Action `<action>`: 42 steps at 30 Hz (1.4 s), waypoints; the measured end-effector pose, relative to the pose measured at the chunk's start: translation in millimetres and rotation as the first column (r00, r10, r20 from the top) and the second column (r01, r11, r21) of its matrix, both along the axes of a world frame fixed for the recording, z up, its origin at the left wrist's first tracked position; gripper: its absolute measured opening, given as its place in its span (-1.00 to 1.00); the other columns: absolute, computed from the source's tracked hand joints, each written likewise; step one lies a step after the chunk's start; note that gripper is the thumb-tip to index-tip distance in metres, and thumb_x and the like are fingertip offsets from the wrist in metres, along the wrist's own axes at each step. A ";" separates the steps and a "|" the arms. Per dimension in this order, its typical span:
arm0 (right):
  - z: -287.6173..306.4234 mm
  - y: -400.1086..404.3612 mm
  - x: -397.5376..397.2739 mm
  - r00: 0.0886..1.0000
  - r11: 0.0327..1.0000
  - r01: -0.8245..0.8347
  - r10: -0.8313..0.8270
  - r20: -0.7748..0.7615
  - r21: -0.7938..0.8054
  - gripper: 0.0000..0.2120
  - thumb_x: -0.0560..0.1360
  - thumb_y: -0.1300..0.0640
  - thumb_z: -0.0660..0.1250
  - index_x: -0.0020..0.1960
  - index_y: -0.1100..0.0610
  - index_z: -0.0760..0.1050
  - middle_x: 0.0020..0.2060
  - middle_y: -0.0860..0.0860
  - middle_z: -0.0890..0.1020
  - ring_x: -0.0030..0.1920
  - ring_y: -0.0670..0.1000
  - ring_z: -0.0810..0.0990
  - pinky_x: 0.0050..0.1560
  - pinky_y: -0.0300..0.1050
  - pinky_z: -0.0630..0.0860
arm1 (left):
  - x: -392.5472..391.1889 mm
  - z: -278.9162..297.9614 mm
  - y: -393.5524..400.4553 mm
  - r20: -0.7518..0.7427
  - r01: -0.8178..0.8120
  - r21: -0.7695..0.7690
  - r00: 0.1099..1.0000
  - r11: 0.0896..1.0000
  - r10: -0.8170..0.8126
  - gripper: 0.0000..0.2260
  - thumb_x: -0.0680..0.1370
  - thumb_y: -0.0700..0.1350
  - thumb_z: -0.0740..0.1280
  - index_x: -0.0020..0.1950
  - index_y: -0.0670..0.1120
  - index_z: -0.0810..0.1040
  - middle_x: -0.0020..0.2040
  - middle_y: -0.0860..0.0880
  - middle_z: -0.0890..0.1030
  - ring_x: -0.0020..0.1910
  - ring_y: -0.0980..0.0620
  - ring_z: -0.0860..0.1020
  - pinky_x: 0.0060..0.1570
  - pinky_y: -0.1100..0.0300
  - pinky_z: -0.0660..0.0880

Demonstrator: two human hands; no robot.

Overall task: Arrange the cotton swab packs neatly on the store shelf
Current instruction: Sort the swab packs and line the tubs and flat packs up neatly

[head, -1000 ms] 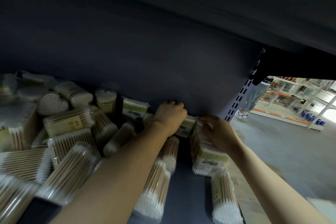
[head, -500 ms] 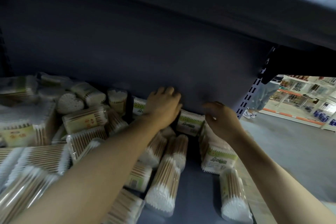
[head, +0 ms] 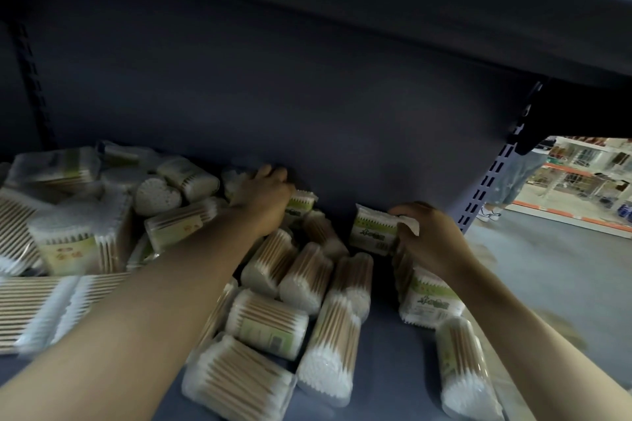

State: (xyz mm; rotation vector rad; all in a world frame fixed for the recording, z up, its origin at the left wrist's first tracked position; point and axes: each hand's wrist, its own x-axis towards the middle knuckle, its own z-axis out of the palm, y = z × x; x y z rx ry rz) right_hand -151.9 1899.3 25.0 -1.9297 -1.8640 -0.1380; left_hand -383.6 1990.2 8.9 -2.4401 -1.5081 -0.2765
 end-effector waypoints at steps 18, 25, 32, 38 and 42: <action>-8.1 -3.9 4.5 1.000 0.999 0.014 -0.014 -0.008 -0.030 -0.72 0.53 0.22 0.24 0.21 0.12 0.53 0.19 0.08 0.55 0.18 0.14 0.49 0.06 -0.11 0.37 | -6.9 5.1 -0.4 0.135 -0.054 0.076 0.990 0.996 0.043 -0.75 0.55 -0.19 0.23 0.22 -0.08 0.49 0.21 -0.05 0.48 0.18 -0.05 0.45 0.09 0.11 0.36; -8.3 -4.5 4.1 1.000 1.000 0.015 -0.015 -0.009 -0.016 -0.73 0.53 0.23 0.24 0.20 0.13 0.53 0.18 0.07 0.56 0.17 0.13 0.49 0.02 -0.13 0.37 | -16.5 13.0 -14.7 0.345 0.062 0.153 0.932 0.986 -0.112 -0.76 0.57 -0.15 0.23 0.21 -0.13 0.51 0.18 -0.11 0.51 0.10 -0.15 0.49 0.04 -0.01 0.44; -8.7 -4.1 2.6 0.999 0.999 0.030 -0.030 -0.012 -0.028 -0.71 0.53 0.21 0.23 0.23 0.11 0.52 0.21 0.06 0.55 0.19 0.13 0.49 0.06 -0.11 0.39 | -11.8 18.7 -36.8 0.715 0.076 0.136 0.683 0.988 -0.151 -0.80 0.56 -0.16 0.27 0.16 -0.12 0.56 0.08 -0.07 0.61 0.06 -0.02 0.55 0.01 0.12 0.45; -8.9 -3.3 1.8 0.999 0.999 0.025 -0.026 -0.023 -0.028 -0.70 0.53 0.26 0.20 0.21 0.11 0.54 0.19 0.08 0.57 0.17 0.15 0.51 0.01 -0.12 0.39 | -3.1 20.9 -48.2 0.880 0.302 -0.115 0.472 0.946 -0.044 -0.83 0.54 -0.22 0.30 0.10 -0.16 0.60 -0.03 -0.02 0.62 0.00 0.07 0.58 0.03 0.20 0.49; -9.8 -2.3 2.8 0.999 0.999 0.029 -0.030 -0.026 -0.030 -0.69 0.53 0.26 0.19 0.22 0.11 0.53 0.20 0.07 0.57 0.18 0.14 0.50 0.01 -0.13 0.38 | -0.1 15.4 -51.8 0.900 0.414 -0.264 0.430 0.871 0.068 -0.84 0.53 -0.24 0.31 0.08 -0.13 0.60 -0.07 -0.04 0.63 -0.01 0.03 0.61 0.10 0.06 0.53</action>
